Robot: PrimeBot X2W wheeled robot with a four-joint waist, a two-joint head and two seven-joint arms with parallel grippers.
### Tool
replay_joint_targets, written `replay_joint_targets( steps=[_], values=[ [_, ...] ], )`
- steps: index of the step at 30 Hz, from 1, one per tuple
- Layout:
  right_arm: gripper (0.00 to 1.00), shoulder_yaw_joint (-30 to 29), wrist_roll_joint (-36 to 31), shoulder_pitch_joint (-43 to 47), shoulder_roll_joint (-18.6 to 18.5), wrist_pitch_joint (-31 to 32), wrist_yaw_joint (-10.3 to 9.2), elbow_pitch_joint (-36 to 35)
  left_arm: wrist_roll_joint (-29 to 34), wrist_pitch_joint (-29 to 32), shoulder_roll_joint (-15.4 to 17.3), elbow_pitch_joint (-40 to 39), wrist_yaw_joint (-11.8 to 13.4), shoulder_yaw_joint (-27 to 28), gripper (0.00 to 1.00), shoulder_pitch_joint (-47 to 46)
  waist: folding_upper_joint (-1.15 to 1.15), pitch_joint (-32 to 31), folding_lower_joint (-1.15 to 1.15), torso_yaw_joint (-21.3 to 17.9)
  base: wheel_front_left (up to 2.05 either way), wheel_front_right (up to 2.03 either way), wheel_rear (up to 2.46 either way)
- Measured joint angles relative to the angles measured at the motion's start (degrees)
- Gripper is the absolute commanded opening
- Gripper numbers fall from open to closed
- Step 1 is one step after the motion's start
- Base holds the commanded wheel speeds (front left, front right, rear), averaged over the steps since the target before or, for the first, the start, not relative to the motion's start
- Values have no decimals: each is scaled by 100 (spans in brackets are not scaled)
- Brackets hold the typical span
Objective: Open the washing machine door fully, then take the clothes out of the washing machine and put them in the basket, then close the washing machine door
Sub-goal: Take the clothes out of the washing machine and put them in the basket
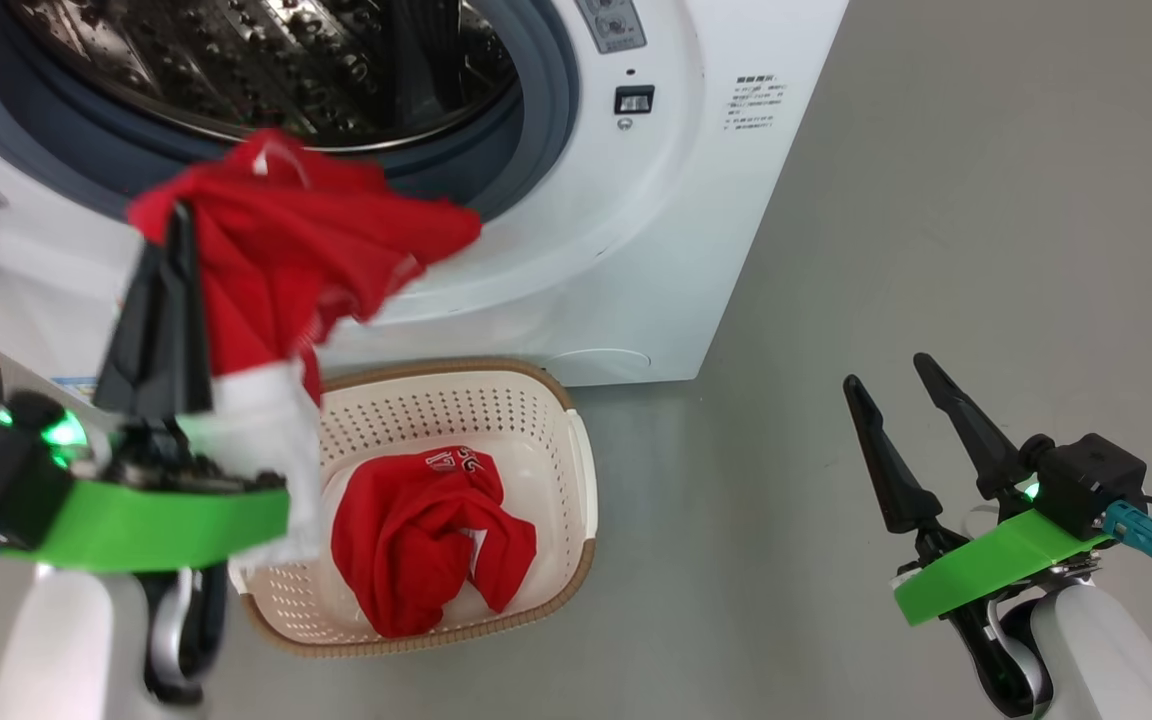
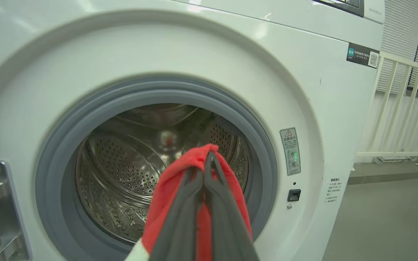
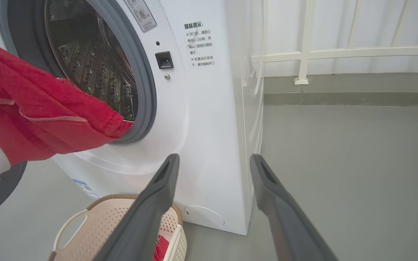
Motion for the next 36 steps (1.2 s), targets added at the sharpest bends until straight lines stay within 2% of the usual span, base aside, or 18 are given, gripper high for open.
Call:
replay_joint_targets(
  steps=[6, 15, 25, 36],
  values=[
    [100, 18, -1, -3, 0, 0, 0, -46, -27, 68, -46, 276, 40, -105, 0, 350, 0, 138, 0, -16, 0, 0, 0],
    [100, 37, -2, -96, 45, 0, 0, -86, -69, -98, -74, 2014, -40, -272, 0, 336, 0, 470, 0, -124, 0, 0, 0],
    [100, 69, -42, -321, 232, 0, 0, -120, -70, -298, -60, 4296, -274, -412, 0, -568, 0, 888, 0, -333, 0, 0, 0],
    [100, 49, -93, -661, 397, 0, 0, -225, -62, -345, -87, 5812, -369, -623, 0, -1662, 0, 1489, 0, -541, 0, 0, 0]
  ],
)
